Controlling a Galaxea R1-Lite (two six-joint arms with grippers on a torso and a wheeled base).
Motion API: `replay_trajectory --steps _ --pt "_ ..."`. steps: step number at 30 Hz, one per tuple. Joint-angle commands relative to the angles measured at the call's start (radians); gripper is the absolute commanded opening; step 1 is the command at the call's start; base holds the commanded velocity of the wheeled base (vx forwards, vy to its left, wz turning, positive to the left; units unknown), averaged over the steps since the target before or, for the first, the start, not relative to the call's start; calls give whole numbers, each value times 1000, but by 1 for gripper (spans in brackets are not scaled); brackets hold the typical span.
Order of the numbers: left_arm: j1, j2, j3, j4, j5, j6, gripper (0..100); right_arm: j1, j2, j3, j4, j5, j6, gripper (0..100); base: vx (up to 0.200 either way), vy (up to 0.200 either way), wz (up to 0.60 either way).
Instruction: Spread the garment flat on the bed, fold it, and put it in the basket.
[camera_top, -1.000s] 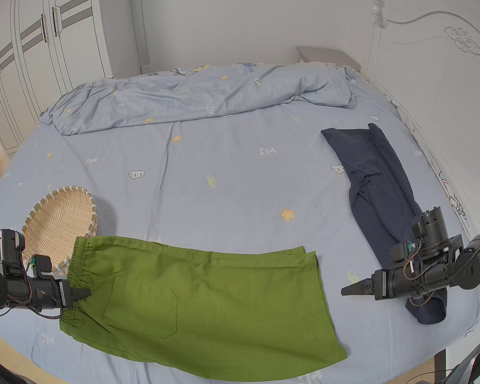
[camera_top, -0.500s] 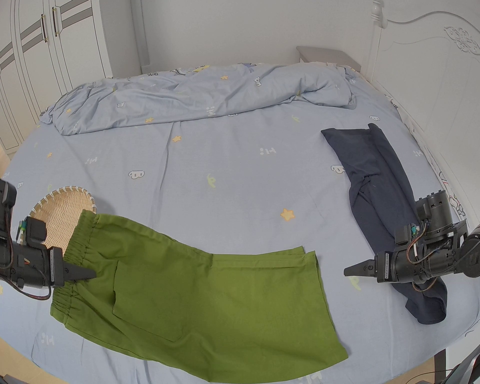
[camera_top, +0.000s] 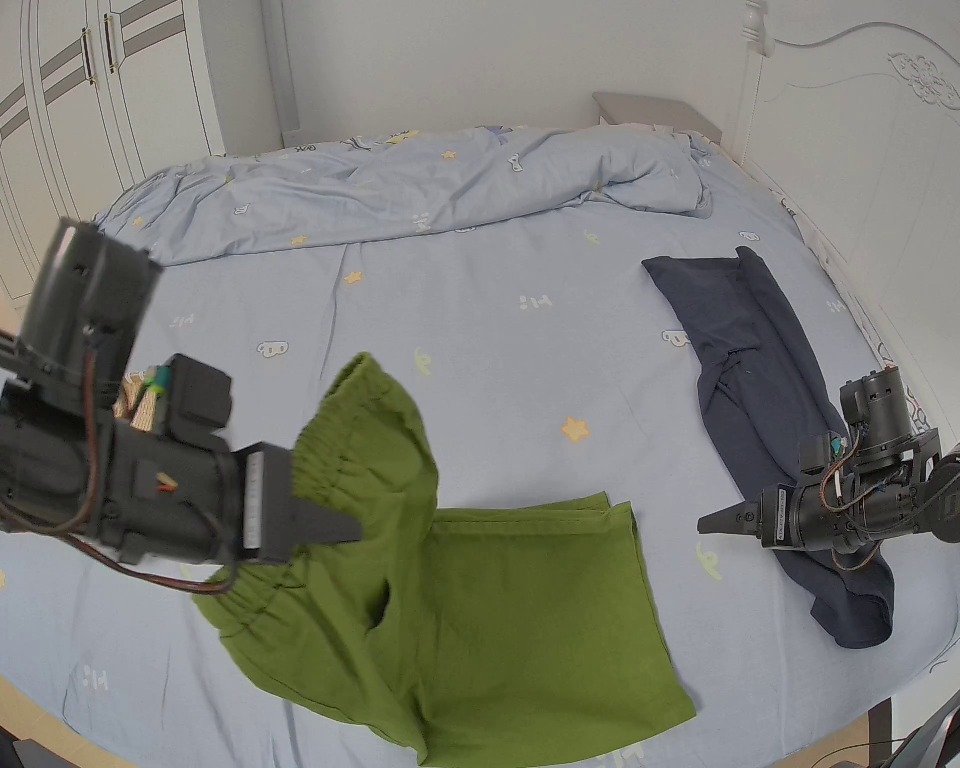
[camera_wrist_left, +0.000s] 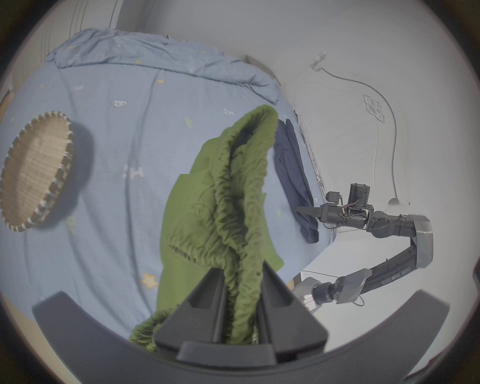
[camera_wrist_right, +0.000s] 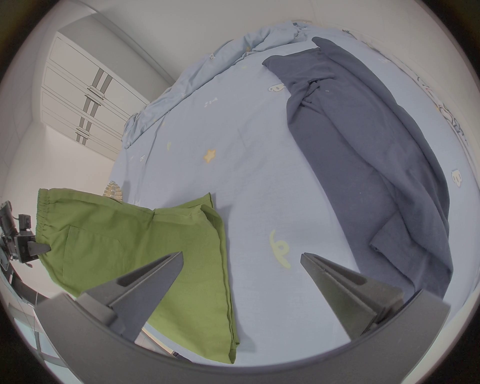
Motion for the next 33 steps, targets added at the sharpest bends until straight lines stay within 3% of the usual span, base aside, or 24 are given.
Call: replay_trajectory --steps 1,10,18,19,24,27,29,33 --pt "-173 214 -138 -25 99 -118 0 -18 1 -3 2 -3 1 100 0 0 0" --pt "-236 367 -148 -270 163 -210 0 -20 4 2 -1 -4 0 100 0 0 0" --pt "-279 433 -150 -308 166 -218 0 -21 11 2 -2 -4 1 100 0 0 0" --pt "-279 433 -150 -308 166 -218 100 -21 11 2 -2 -4 1 100 0 0 0" --pt "-289 452 -164 -312 166 -224 100 -21 10 2 -2 -6 1 100 0 0 0" --pt "-308 456 -168 -354 166 -259 100 -21 10 2 -2 -6 1 100 0 0 0" --pt "-312 459 -156 -448 168 -332 100 -21 11 4 -2 -6 1 100 0 0 0" --pt "-260 452 -122 -459 165 -356 100 -34 10 2 -2 -4 1 100 0 0 0"
